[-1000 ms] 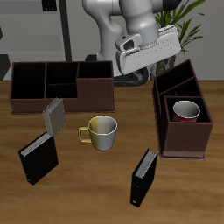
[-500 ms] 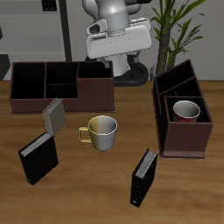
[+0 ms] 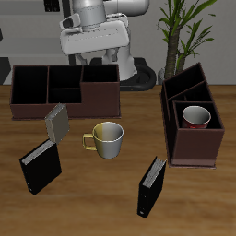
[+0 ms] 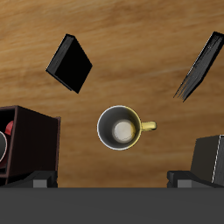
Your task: Place the red mug into the left desk caddy's right compartment and place the right black book into the back desk caddy's left compartment
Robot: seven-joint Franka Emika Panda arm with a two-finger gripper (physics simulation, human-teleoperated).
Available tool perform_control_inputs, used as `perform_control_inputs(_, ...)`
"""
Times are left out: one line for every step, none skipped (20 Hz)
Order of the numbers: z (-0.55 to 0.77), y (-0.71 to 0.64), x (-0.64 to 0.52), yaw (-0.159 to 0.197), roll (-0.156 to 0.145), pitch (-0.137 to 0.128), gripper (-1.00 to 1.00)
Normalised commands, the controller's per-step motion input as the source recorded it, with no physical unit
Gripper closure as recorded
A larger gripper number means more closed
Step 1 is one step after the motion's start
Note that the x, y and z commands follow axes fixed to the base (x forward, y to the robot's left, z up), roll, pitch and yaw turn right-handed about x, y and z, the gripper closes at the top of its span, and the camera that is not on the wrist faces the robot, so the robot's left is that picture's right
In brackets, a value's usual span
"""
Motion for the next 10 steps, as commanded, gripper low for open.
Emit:
perform_control_inputs(0.27, -0.69, 0.11, -0.120, -0.076, -0.006, -1.00)
perform_control_inputs(0.20, -0.54, 0.12, 0.084, 0.028, -0.008, -1.00)
perform_control_inputs(0.19, -0.94, 0.17, -0.064, -0.265, -0.027, -1.00)
perform_control_inputs(0.11, -0.39, 0.14, -0.030, -0.053, -0.016, -1.00)
perform_control_inputs(0.10, -0.83, 0.17, -0.068, -0.148, 0.039, -1.00)
perform_control_inputs(0.14, -1.50, 0.36, -0.340, -0.282, 0.026, -1.00)
perform_control_inputs(0.05, -0.61, 0.13, -0.065, -0.095, -0.011, -1.00)
perform_control_inputs(0.08, -0.65, 0.06, -0.074, -0.206, -0.069, -1.00)
perform_control_inputs(0.03, -0.58, 0.10, -0.074, -0.117, 0.001, -1.00)
perform_control_inputs(-0.02, -0.48, 0.17, -0.106, -0.070, 0.005, -1.00)
